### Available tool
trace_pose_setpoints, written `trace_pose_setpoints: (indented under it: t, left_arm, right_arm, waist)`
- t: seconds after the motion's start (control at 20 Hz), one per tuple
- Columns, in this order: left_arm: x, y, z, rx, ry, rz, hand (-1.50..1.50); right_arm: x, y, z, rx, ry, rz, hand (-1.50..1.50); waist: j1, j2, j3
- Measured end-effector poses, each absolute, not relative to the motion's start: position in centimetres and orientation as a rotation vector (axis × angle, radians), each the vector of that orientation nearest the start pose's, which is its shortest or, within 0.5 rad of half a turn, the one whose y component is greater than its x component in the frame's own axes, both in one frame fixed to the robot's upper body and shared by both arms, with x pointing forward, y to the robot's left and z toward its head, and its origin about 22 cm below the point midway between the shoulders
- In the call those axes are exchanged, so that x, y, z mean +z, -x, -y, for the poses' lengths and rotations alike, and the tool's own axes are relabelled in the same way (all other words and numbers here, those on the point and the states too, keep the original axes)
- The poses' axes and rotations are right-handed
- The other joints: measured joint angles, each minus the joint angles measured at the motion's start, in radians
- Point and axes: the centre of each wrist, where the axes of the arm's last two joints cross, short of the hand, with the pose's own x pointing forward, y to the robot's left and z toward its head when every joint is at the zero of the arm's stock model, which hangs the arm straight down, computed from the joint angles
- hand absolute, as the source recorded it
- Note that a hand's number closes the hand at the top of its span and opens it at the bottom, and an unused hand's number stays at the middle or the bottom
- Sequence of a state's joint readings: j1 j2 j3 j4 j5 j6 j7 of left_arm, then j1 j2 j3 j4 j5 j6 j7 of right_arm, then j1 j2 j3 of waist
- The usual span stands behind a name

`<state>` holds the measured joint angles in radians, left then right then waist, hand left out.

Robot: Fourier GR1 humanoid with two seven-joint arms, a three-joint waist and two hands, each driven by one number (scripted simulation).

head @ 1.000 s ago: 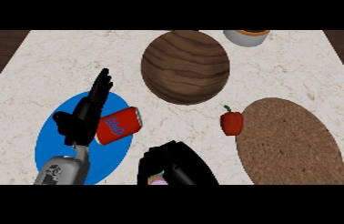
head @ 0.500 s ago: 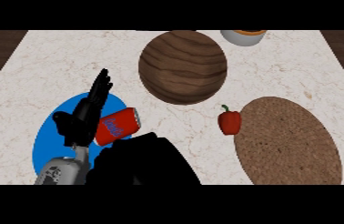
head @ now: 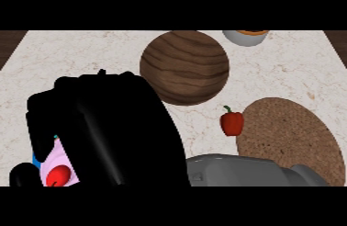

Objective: Pick the cupcake from the placemat and place it in the bowl

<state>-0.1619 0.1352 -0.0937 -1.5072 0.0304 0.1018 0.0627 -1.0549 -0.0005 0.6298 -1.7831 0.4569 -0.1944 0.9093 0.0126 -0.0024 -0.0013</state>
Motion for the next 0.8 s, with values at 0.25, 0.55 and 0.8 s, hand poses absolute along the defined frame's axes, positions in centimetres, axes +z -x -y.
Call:
trace_pose_setpoints:
  t: [0.25, 0.55, 0.8]
  left_arm:
    - [2.3, -27.7, -21.7, -0.124, -0.057, 1.593, 0.00]
    - [2.7, -27.6, -20.9, -0.125, -0.056, 1.601, 0.00]
    - [2.6, -27.5, -20.9, -0.124, -0.056, 1.604, 0.00]
  right_arm:
    - [27.6, -25.0, -2.0, 0.799, 0.279, 1.984, 1.50]
    - [26.2, -29.7, -2.2, 0.884, 0.530, 1.922, 1.50]
    - [23.6, -34.2, -0.9, 0.929, 0.667, 1.878, 1.50]
  waist:
    - [0.000, 0.003, 0.000]
    - [0.001, 0.004, 0.001]
    - [0.005, 0.007, 0.001]
